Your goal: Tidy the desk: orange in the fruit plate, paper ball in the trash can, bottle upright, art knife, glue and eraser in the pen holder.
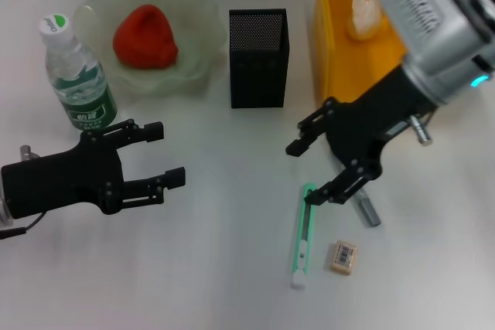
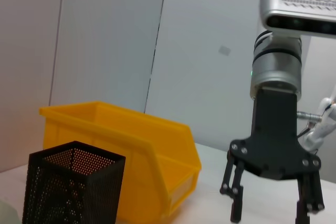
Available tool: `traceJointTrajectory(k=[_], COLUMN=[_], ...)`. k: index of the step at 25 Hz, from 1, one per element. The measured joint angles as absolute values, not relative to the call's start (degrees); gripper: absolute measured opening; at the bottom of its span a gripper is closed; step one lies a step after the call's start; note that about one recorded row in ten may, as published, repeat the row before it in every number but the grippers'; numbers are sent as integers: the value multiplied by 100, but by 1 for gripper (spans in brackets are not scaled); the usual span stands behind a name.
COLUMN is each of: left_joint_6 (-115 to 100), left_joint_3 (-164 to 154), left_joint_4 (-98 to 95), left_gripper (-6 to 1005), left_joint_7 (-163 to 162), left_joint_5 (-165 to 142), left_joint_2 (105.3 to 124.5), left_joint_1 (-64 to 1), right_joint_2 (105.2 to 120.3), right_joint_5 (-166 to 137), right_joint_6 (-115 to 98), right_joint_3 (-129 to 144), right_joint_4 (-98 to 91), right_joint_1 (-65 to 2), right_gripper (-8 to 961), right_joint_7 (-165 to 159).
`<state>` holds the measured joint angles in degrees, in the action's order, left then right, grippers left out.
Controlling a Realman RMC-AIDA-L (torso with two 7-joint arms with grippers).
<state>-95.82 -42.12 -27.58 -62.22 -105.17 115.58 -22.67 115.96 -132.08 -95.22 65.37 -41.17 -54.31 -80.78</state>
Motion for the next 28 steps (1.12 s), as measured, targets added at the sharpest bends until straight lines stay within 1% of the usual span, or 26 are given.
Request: traceJointTrajectory(k=[1, 6, 8, 12, 19, 28], left_joint_6=[-9583, -9638, -9620, -9526, -9445, -9402], left_joint_3=[-4212, -4196, -4212, -4219, -4140, -4130], left_joint_4=[-2758, -2760, -2760, -2743, -2698, -2691], left_gripper=[849, 849, 849, 849, 848, 848], left_joint_7=[-6222, -6296, -6284, -6326, -6301, -6273], left_joint_5=[-10517, -10506, -10515, -10533, -10473, -10467], left_joint_2=[11558, 11529, 11530, 11529, 11548, 11563], left_joint_1=[-2267, -2273, -2290, -2318, -2245, -2181], right_joint_2=[11596, 11867, 11914, 11949, 11966, 11988], right_joint_5=[-13208, -13655, -13720, -13713, -13595, -13321], right_joint_6=[-9522, -9477, -9469, -9467, -9506, -9470], right_joint_3=[6537, 6877, 7116, 7607, 8322, 9522], right_joint_4=[-4117, -4288, -4343, -4375, -4557, -5144], right_joint_1=[-5431, -5739, -5824, -5966, -6054, -5878], right_gripper=[752, 752, 752, 753, 752, 743], right_joint_7=[-8078, -8033, -7961, -7668, -7139, -7042])
